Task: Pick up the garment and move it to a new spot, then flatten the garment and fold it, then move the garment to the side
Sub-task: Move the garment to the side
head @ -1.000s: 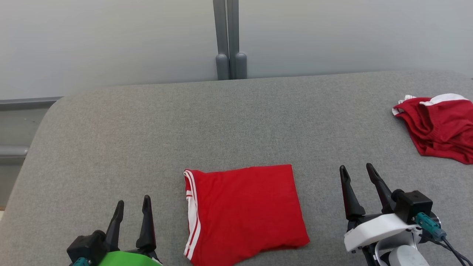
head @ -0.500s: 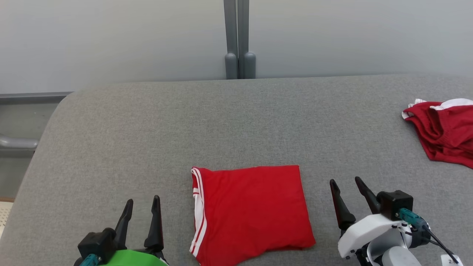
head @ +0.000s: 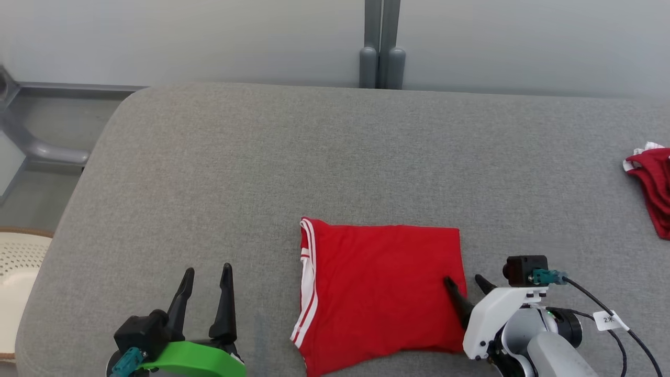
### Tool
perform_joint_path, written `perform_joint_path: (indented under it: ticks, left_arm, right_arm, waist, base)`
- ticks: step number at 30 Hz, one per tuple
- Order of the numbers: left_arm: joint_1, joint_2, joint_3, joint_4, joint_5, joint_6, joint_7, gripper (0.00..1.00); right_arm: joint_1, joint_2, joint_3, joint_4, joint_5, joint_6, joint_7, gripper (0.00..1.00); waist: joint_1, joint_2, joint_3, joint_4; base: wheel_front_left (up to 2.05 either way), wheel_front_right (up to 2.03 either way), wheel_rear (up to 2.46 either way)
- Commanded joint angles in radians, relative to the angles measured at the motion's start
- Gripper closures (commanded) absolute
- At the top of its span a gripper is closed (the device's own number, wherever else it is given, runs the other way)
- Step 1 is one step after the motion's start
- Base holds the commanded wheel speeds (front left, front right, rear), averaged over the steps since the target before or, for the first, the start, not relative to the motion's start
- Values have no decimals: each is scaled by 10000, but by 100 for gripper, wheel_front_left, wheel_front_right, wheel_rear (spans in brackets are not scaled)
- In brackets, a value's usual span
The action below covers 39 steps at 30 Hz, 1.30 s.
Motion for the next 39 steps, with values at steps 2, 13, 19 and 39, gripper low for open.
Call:
perform_joint_path:
  ticks: [2, 13, 19, 39]
  left_arm:
    - [-148, 17, -19, -33, -154, 63, -28, 0]
    - [-212, 17, 138, -131, -57, 103, -28, 0]
    - [-310, 17, 199, -202, 54, 45, -28, 0]
    - [-1538, 201, -170, -117, 636, -169, -28, 0]
  right_arm:
    - [-205, -61, 118, 248, 255, 1, 286, 0]
    - [-802, -383, 607, 508, 1128, -5, 4, 100]
    - [-1200, -863, 395, 428, 1146, -7, -495, 100]
    - [-1997, -1821, -1461, -245, 536, -5, -1113, 100]
  waist:
    - [0, 0, 288, 332]
    - [0, 0, 452, -283]
    - [0, 0, 656, -1424]
    - [0, 0, 1921, -4933]
  base:
    - [0, 0, 0]
    - [0, 0, 0]
    - [0, 0, 0]
    - [0, 0, 0]
